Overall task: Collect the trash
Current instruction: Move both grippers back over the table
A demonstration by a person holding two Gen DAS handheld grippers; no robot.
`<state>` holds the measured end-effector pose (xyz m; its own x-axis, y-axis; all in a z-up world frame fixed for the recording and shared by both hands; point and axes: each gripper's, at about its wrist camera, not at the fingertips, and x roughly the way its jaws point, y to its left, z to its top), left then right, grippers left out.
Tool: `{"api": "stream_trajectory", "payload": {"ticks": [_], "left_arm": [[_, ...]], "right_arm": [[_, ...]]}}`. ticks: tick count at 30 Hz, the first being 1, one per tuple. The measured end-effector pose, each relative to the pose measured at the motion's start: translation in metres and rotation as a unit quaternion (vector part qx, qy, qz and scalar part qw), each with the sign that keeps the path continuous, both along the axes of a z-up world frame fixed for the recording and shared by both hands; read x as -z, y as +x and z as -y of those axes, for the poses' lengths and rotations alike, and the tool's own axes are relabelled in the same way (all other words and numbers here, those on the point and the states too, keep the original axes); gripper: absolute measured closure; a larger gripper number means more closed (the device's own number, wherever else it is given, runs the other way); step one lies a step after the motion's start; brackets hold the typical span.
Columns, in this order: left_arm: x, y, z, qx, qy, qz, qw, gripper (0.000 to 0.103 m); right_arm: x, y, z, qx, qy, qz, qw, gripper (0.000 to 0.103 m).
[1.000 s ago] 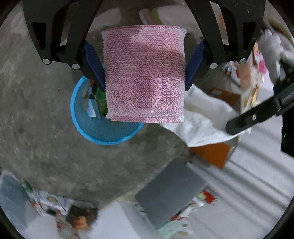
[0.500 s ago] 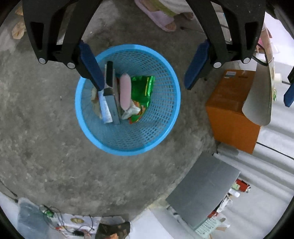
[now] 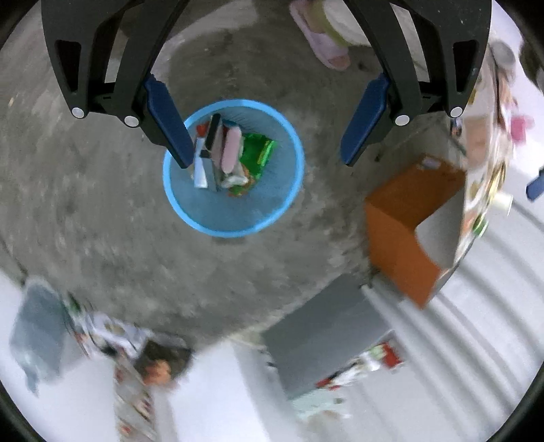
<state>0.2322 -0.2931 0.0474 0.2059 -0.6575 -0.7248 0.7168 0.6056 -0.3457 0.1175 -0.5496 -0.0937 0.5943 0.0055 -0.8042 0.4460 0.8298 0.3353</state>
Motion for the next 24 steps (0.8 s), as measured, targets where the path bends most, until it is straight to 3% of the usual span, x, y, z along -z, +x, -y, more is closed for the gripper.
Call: {"api": "stream_trajectory", "payload": {"ticks": [7,11,17,24], "left_arm": [[-0.037,-0.001,-0.115,-0.085,-0.027,0.016,0.9959,0.037],[-0.049,0.000,-0.186,-0.144,-0.045,0.027,0.9883,0.037],[-0.050,-0.001,-0.300,-0.237,-0.068,0.026,0.9686,0.036],[-0.035,0.010,-0.390,-0.310,-0.103,-0.001,0.9451,0.037]], "right_arm": [[-0.059,0.007,-0.061,-0.099,-0.040,0.038,0.994,0.019],[-0.086,0.019,-0.104,-0.152,-0.053,0.049,0.986,0.019],[-0.116,0.039,-0.168,-0.231,-0.062,0.065,0.969,0.019],[-0.125,0.081,-0.246,-0.296,-0.044,0.051,0.953,0.019]]}}
